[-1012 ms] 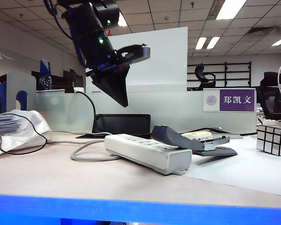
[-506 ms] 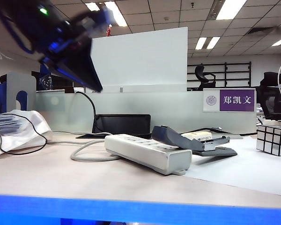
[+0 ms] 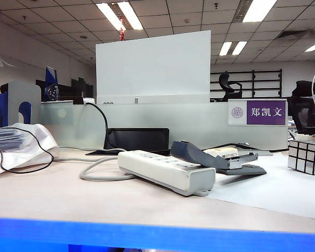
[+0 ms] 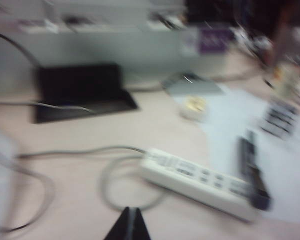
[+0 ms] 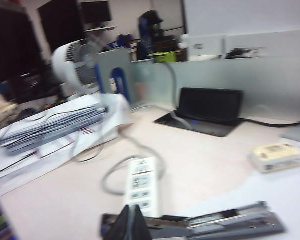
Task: Press the button on the power strip.
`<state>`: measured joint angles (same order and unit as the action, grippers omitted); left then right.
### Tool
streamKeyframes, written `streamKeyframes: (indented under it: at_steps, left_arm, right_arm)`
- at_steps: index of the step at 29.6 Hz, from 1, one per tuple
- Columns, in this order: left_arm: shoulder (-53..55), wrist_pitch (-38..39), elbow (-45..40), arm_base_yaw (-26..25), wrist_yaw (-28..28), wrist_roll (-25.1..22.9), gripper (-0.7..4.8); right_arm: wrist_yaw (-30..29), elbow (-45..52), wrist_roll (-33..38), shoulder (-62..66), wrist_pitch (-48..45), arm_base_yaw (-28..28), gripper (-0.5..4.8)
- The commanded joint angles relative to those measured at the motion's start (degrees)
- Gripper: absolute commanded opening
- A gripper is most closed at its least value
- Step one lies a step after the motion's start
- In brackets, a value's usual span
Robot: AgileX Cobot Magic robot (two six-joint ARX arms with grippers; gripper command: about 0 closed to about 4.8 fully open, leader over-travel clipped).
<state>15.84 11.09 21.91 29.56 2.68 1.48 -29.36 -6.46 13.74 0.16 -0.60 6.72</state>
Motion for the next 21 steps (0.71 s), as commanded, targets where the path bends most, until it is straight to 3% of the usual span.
streamKeyframes:
  at_steps: [1, 6, 14, 17, 21]
  left_arm:
    - [-9.2, 5.8, -1.7, 0.0, 7.7, 0.5, -0.06]
    - [-15.6, 7.3, -3.3, -0.1, 12.7, 0.7, -0.06]
    - [-15.7, 4.3, -9.4, -0.1, 12.6, 1.9, -0.06]
    - [-15.7, -1.9, -14.5, -0.1, 3.6, 1.0, -0.06]
    - [-15.7, -6.1, -18.9, -0.1, 0.2, 0.5, -0.06]
  right_arm:
    - [5.9, -0.2, -0.3, -0.1, -0.1, 0.0, 0.03]
    - [16.1, 0.1, -0.7, 0.0, 2.4, 0.0, 0.03]
    - [18.1, 5.4, -0.8, 0.2, 2.5, 0.0, 0.03]
    - [18.1, 6.0, -0.9, 0.3, 4.8, 0.0, 0.03]
    - [17.9, 6.0, -2.3, 0.3, 4.9, 0.0, 0.03]
